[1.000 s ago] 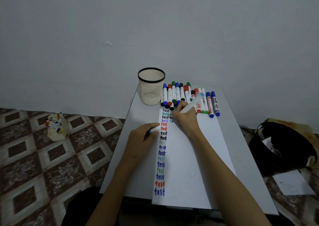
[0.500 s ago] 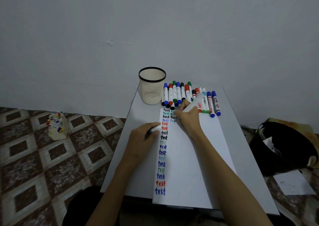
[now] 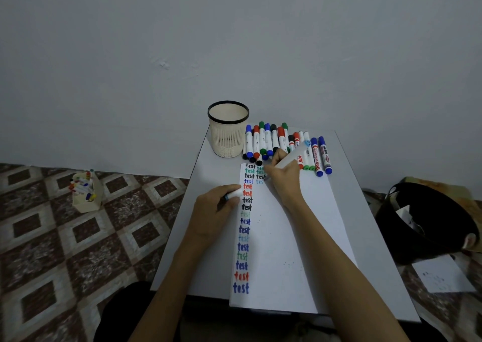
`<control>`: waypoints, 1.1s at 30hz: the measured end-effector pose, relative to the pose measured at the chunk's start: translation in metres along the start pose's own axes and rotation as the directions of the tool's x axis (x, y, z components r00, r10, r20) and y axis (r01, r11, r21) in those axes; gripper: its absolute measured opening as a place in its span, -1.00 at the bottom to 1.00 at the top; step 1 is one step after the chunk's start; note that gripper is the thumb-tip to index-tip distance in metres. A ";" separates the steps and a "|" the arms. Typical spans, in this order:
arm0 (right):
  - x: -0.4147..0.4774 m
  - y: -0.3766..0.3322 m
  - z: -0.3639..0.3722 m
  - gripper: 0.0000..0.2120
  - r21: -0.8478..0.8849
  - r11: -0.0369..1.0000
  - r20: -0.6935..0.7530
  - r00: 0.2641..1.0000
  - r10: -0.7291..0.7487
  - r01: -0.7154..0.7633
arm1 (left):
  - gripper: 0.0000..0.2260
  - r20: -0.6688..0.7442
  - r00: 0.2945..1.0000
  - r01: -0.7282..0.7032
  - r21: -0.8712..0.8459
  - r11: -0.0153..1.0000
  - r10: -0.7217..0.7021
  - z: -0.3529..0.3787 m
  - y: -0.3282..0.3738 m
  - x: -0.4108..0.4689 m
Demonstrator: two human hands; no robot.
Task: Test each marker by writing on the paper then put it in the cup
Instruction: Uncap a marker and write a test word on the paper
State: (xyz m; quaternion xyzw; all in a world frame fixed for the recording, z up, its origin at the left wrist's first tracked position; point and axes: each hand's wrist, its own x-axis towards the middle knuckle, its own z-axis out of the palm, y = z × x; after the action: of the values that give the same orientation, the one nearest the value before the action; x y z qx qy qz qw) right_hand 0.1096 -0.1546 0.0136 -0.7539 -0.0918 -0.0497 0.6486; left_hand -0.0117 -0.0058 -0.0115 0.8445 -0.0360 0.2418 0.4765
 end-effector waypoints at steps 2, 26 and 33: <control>0.000 0.000 0.000 -0.71 0.008 1.000 0.015 1.000 0.011 -0.012 | -0.74 0.002 1.000 0.000 0.001 1.000 0.000 0.000 0.000 0.000; -0.055 -0.030 -0.027 -0.75 0.567 0.802 -0.024 0.970 0.243 -0.187 | -0.79 -0.011 0.999 0.028 -0.210 0.977 -0.031 -0.007 0.009 -0.002; -0.068 -0.031 -0.014 -0.73 0.590 0.774 0.024 0.963 0.270 -0.231 | -0.79 0.018 1.000 0.021 -0.283 0.959 -0.017 -0.007 0.010 -0.003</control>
State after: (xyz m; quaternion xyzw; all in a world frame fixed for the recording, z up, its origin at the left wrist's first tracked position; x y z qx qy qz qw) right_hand 0.0372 -0.1689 0.0321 -0.5199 0.0187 0.0444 0.8529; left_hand -0.0201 -0.0054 -0.0023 0.7699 -0.0656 0.2231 0.5943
